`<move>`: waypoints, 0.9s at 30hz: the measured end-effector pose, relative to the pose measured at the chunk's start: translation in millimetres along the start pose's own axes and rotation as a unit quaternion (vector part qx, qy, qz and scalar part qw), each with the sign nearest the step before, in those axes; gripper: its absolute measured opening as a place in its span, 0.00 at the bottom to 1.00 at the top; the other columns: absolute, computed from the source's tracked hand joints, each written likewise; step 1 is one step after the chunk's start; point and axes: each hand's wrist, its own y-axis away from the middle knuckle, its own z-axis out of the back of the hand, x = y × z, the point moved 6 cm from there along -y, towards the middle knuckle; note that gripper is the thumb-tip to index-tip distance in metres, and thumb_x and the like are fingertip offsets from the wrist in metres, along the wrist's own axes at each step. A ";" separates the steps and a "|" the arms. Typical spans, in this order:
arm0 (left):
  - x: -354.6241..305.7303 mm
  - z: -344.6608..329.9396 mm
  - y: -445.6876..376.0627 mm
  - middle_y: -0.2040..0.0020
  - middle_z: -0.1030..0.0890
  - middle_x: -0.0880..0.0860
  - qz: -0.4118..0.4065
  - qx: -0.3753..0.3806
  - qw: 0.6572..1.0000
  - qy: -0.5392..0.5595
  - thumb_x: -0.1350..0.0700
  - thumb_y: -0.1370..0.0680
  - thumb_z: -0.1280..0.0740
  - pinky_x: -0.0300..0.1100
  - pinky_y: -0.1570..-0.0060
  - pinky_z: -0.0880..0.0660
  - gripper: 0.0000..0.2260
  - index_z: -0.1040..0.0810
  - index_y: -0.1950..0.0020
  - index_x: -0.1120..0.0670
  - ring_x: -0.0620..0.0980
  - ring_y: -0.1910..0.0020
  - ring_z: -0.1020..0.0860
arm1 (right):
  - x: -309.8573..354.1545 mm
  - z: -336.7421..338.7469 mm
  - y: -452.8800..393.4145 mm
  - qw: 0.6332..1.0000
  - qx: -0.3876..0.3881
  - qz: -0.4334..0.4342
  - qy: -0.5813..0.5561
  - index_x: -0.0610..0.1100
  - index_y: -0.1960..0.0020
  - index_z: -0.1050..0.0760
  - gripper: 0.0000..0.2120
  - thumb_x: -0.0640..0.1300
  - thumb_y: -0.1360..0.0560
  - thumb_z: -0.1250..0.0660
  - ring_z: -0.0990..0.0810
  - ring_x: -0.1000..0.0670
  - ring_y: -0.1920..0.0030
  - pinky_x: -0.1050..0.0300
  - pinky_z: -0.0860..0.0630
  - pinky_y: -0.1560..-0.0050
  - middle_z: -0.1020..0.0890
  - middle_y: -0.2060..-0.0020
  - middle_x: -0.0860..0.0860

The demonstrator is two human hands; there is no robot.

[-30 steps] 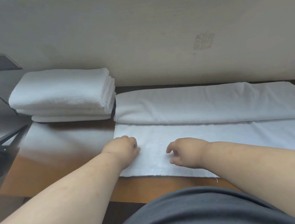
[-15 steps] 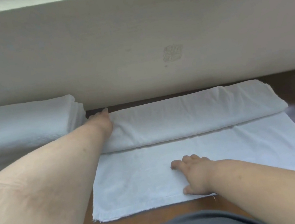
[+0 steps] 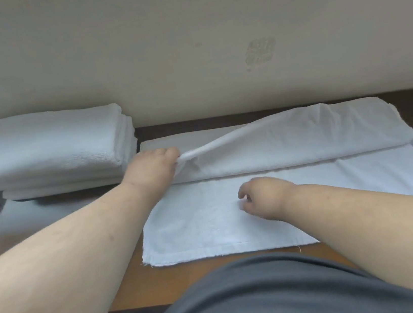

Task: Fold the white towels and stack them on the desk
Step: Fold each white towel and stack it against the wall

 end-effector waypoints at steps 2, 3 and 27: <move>-4.4 -3.2 21.7 0.55 0.25 0.49 -0.017 0.018 1.000 -0.002 0.61 0.23 0.36 0.46 0.65 0.33 0.11 0.30 0.44 0.50 0.53 0.61 0.28 | 9.1 29.0 2.8 0.980 -0.186 0.066 0.005 0.52 0.33 0.31 0.20 0.53 0.23 0.35 0.28 0.47 0.39 0.52 0.28 0.44 0.26 0.39 0.52; -5.8 -4.9 32.1 0.54 0.26 0.49 -0.019 0.025 1.000 0.001 0.62 0.24 0.35 0.46 0.65 0.32 0.14 0.31 0.42 0.49 0.53 0.59 0.27 | 12.9 40.9 5.1 0.959 -0.264 0.095 0.033 0.51 0.31 0.32 0.24 0.51 0.25 0.33 0.30 0.45 0.38 0.51 0.30 0.42 0.28 0.38 0.51; -21.9 -33.7 139.7 0.40 0.29 0.50 -0.024 0.305 0.950 -0.068 0.68 0.27 0.36 0.44 0.47 0.29 0.25 0.32 0.34 0.48 0.52 0.41 0.30 | -50.5 -17.6 41.5 0.965 -0.050 0.119 0.227 0.51 0.53 0.35 0.06 0.52 0.25 0.40 0.29 0.47 0.61 0.55 0.35 0.64 0.30 0.60 0.54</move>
